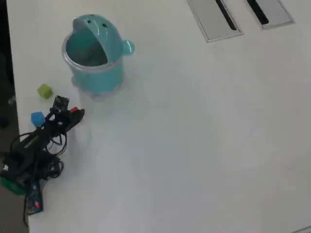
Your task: Grasp RGB lego blocks and put them in the bin one by one.
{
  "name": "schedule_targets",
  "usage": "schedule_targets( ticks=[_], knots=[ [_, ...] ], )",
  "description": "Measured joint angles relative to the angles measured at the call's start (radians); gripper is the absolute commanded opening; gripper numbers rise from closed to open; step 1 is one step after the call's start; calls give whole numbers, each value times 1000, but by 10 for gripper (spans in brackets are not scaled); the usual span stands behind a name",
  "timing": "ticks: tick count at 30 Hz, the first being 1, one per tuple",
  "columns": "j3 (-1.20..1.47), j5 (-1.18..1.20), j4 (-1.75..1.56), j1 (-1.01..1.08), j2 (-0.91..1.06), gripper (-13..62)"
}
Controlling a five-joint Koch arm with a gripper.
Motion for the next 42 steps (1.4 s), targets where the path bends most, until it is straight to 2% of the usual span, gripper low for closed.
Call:
schedule_targets(
  ticks=[17,34,42],
  knots=[
    [-51,-2,-2,-43,-256,311],
    [-55,-2,-69,-31,-413,296],
    [-149,-2,-75,-35,-449,296]
  ],
)
